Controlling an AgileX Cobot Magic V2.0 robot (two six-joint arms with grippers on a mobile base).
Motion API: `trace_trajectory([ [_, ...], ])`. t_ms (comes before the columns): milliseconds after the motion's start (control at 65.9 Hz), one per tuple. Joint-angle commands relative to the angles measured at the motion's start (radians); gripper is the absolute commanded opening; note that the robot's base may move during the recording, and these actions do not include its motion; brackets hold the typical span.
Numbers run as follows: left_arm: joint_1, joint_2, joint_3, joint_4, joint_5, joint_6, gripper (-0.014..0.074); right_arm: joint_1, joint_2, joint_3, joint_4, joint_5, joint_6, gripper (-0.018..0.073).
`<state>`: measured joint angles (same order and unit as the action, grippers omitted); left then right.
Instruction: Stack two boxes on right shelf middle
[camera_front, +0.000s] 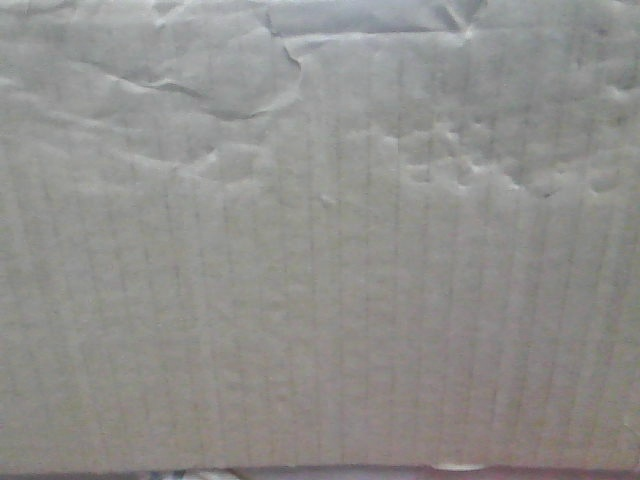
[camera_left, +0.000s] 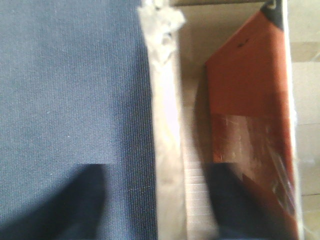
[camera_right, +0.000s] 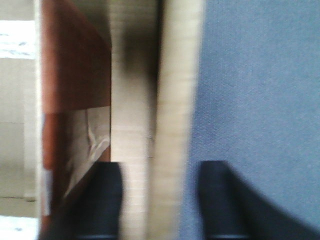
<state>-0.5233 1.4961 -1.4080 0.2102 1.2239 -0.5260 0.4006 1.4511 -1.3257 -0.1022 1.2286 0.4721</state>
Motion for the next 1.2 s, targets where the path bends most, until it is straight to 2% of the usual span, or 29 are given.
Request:
trace_trajectory([
  [0, 0.002, 0.012, 0.003, -0.002, -0.003, -0.001, 0.0034, 0.001, -0.007, 0.001, 0.004, -0.008, -0.003, 0.0008],
  [76, 0.002, 0.022, 0.003, -0.002, -0.003, -0.001, -0.0092, 0.001, -0.007, 0.001, 0.004, -0.008, -0.006, -0.0122],
  [106, 0.002, 0.027, 0.003, -0.002, -0.003, -0.001, -0.011, 0.001, -0.007, 0.001, -0.002, -0.008, -0.006, -0.0167],
  [349, 0.002, 0.026, -0.004, 0.01, -0.003, -0.001, -0.0111, 0.001, -0.009, 0.001, -0.04, -0.008, -0.008, -0.0153],
  [501, 0.0, -0.022, -0.004, 0.035, -0.003, -0.038, -0.0111, 0.001, -0.015, -0.027, -0.055, -0.008, -0.001, -0.0153],
  [759, 0.0, -0.15, -0.004, 0.206, -0.003, -0.136, -0.0111, 0.001, -0.038, -0.107, -0.186, -0.008, -0.001, -0.0153],
  [1047, 0.002, -0.187, -0.059, 0.308, -0.028, -0.139, -0.0111, 0.001, -0.038, -0.215, -0.227, -0.138, -0.001, -0.0153],
  [1183, 0.002, -0.185, -0.133, 0.377, -0.046, -0.139, -0.0111, 0.001, -0.038, -0.261, -0.291, -0.175, -0.001, -0.0153],
])
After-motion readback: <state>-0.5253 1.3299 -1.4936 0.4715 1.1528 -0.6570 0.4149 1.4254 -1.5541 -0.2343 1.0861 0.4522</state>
